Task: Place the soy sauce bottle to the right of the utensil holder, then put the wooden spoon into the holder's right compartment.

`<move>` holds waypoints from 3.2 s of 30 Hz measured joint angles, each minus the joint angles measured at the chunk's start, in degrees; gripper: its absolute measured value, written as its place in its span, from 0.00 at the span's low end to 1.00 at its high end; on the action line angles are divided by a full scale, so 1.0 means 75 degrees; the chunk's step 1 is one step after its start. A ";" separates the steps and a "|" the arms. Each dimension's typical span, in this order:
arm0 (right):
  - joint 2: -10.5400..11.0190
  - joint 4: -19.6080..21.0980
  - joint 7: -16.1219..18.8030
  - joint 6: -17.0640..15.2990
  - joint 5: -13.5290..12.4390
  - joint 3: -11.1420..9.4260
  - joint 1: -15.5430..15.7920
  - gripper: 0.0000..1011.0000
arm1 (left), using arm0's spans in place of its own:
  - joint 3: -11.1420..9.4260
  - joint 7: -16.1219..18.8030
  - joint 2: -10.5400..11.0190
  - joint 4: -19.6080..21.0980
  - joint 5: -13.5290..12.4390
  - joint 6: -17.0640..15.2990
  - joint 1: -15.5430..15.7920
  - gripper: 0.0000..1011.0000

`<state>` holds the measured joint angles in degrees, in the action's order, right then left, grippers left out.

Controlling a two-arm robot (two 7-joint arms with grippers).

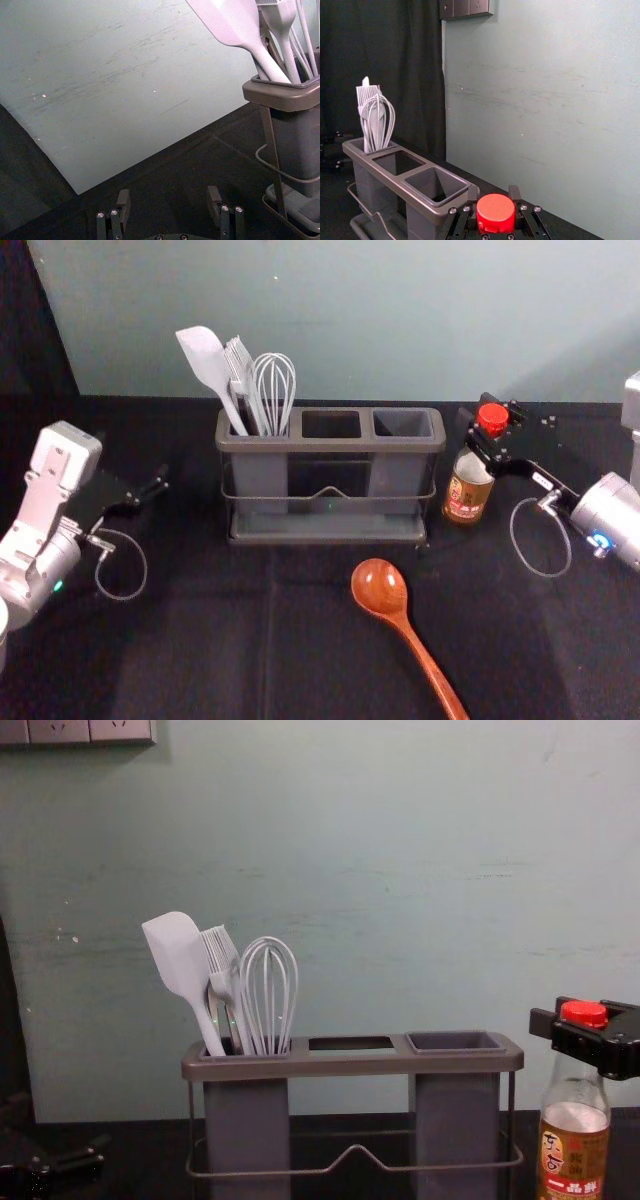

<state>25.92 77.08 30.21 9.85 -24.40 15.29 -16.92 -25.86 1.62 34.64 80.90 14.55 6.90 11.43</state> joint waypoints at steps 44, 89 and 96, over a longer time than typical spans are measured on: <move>-0.0269 0.0225 -0.0332 0.0025 0.0161 -0.0153 0.0138 0.75 | 0.0000 0.0000 0.0000 0.0000 0.0000 0.0000 0.0000 0.99; 0.1140 0.3739 -0.0399 -0.0728 0.0477 -0.0478 0.2881 0.99 | 0.0000 0.0000 0.0000 0.0000 0.0000 0.0000 0.0000 0.99; 0.1005 0.3490 -0.0344 -0.0695 0.0545 -0.0152 0.2803 0.99 | 0.0000 0.0000 0.0000 0.0000 0.0000 0.0000 0.0000 0.99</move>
<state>33.46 103.26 27.63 4.64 -20.31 14.15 4.10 -25.86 1.62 34.64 80.90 14.55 6.91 11.43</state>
